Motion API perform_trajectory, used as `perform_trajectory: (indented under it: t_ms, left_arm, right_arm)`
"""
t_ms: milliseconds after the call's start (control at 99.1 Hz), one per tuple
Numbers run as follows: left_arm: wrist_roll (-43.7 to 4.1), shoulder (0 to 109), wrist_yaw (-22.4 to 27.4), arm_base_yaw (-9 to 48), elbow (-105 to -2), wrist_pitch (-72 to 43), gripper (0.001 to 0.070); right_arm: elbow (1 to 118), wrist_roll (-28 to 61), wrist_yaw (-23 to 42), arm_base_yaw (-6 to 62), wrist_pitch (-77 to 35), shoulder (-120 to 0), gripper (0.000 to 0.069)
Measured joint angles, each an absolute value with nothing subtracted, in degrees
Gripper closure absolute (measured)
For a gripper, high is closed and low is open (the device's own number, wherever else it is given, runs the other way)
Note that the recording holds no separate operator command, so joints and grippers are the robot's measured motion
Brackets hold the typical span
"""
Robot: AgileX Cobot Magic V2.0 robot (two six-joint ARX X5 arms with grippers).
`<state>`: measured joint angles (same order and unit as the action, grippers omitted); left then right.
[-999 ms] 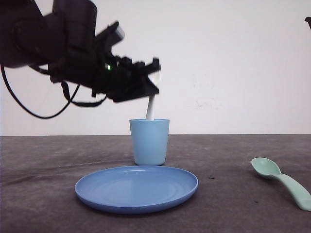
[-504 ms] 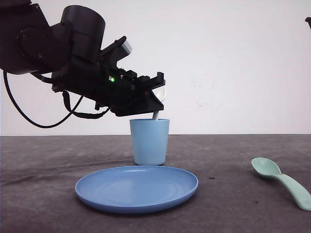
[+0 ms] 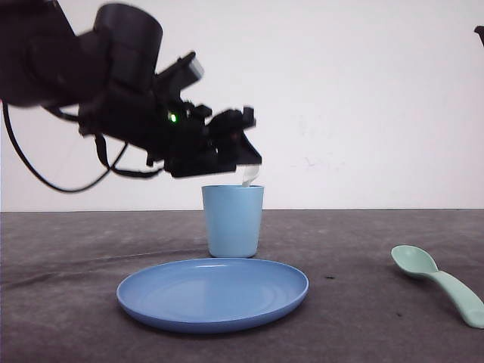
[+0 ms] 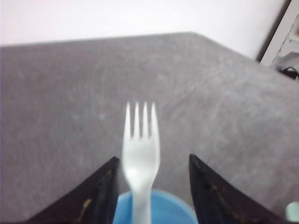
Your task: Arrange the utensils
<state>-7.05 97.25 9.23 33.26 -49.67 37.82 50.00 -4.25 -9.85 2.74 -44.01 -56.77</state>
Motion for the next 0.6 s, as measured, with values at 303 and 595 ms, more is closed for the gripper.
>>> perform_trajectory:
  t_ms: [303,595]
  left_arm:
    - [-7.1,78.0,9.3,30.7,-49.8,13.9,0.0429]
    - [-7.1,61.1,9.1,23.4,-49.8,-7.2,0.0429]
  right_arm:
    - [49.7,-4.3,-16.5,5.9,-43.9,-61.5,0.0011]
    - [49.6,-4.7,-16.5,10.2,-39.6,-71.1,0.0011]
